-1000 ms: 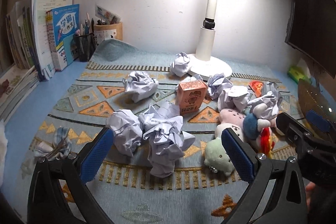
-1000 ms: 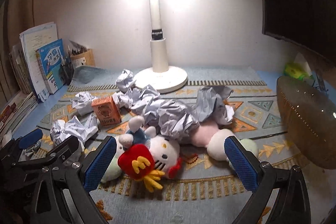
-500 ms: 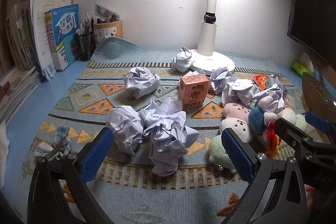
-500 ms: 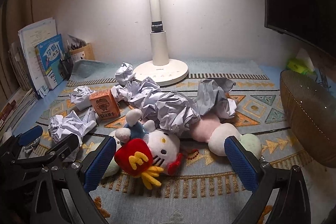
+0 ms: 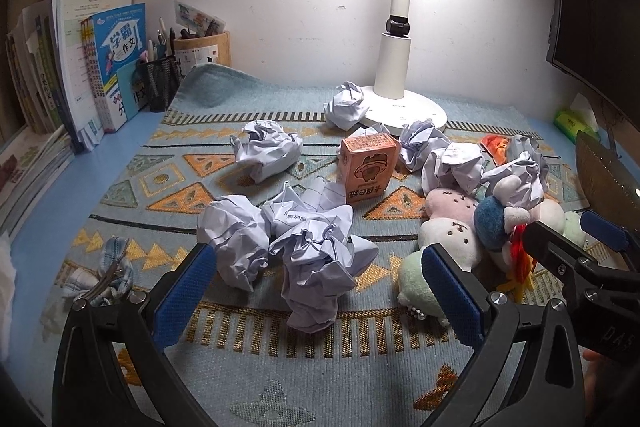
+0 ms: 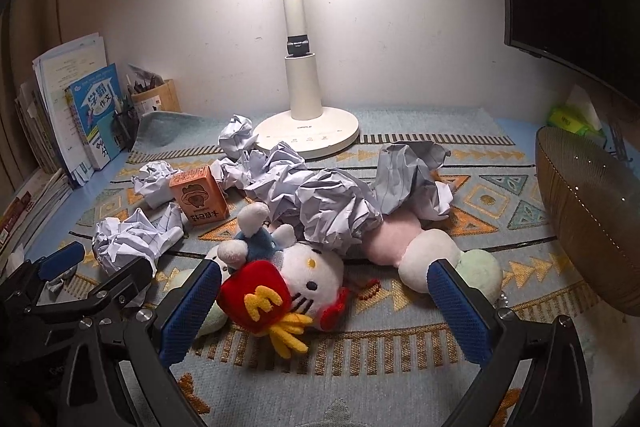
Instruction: Organize objects
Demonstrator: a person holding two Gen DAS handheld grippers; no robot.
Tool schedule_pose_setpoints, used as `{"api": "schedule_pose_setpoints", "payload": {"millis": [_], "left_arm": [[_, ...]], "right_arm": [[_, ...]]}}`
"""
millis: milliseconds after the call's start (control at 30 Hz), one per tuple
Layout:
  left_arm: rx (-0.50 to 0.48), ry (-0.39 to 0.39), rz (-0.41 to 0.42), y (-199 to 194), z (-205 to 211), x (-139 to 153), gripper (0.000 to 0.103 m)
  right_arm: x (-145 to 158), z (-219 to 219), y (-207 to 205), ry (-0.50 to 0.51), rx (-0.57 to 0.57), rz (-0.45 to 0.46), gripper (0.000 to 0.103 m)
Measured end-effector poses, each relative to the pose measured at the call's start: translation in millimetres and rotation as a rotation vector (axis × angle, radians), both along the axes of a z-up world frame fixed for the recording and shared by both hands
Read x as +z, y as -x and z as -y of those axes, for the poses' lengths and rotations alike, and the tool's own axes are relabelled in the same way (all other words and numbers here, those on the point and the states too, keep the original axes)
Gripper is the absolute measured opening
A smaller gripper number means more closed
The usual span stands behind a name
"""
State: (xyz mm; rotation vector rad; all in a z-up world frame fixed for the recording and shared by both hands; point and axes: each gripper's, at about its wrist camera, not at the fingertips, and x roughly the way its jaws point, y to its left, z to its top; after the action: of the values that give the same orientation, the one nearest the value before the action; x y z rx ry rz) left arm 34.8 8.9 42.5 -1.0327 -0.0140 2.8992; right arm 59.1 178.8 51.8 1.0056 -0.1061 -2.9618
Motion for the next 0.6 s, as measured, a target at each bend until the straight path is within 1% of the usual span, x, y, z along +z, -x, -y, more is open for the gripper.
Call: {"api": "schedule_pose_setpoints", "payload": {"millis": [600], "left_arm": [[0.001, -0.003, 0.012, 0.7, 1.4, -1.1, 0.102]], "right_arm": [[-1.6, -0.4, 2.1, 0.017, 0.007, 0.013, 0.103]]}}
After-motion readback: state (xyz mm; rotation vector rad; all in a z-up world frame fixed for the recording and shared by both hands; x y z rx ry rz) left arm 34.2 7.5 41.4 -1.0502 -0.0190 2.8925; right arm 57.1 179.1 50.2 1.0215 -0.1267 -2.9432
